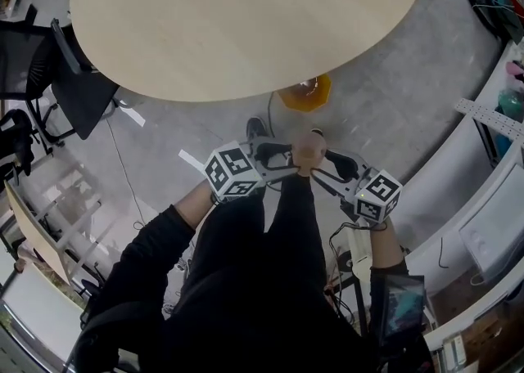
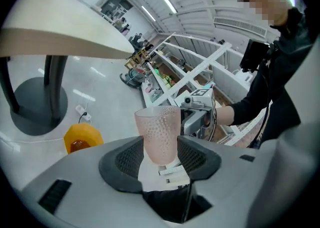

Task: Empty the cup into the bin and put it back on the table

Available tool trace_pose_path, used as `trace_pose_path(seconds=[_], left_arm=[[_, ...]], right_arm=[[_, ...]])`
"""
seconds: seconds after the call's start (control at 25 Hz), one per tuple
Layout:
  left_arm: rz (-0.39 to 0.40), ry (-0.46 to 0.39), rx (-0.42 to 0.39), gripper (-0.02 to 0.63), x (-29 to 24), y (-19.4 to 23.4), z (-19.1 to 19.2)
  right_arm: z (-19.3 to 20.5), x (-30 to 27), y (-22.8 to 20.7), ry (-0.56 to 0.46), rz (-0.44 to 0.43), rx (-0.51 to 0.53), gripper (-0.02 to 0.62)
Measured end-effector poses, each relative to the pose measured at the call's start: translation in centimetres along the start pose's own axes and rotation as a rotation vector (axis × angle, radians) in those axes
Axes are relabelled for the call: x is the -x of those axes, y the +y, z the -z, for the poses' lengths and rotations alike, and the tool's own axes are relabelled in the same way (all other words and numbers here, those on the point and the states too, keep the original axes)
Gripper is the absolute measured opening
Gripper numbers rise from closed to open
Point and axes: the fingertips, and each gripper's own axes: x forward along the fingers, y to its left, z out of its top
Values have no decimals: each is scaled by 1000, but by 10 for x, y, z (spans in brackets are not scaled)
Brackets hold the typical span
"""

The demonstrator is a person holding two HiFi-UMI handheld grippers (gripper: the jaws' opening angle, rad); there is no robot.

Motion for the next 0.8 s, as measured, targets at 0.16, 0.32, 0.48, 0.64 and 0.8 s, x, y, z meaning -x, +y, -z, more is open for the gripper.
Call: trace_pose_path(seconds=[0.16, 0.32, 0.48, 0.64, 0.8], left_arm=[[10, -44, 92, 221, -3, 9, 0], [5, -98, 173, 219, -3, 16, -2], [-4, -152, 250, 219, -2, 22, -3], [-13, -207, 317, 219, -1, 29, -5], [-32, -245, 385, 219, -3, 39, -5]], right_arm=[[1, -3, -10, -49, -1, -99, 221], [3, -5, -18, -92, -3, -212, 221], [1, -8, -24, -128, 11, -284, 221], [-2, -11, -30, -166, 23, -352, 220], [-2, -16, -39, -202, 42, -434, 221]])
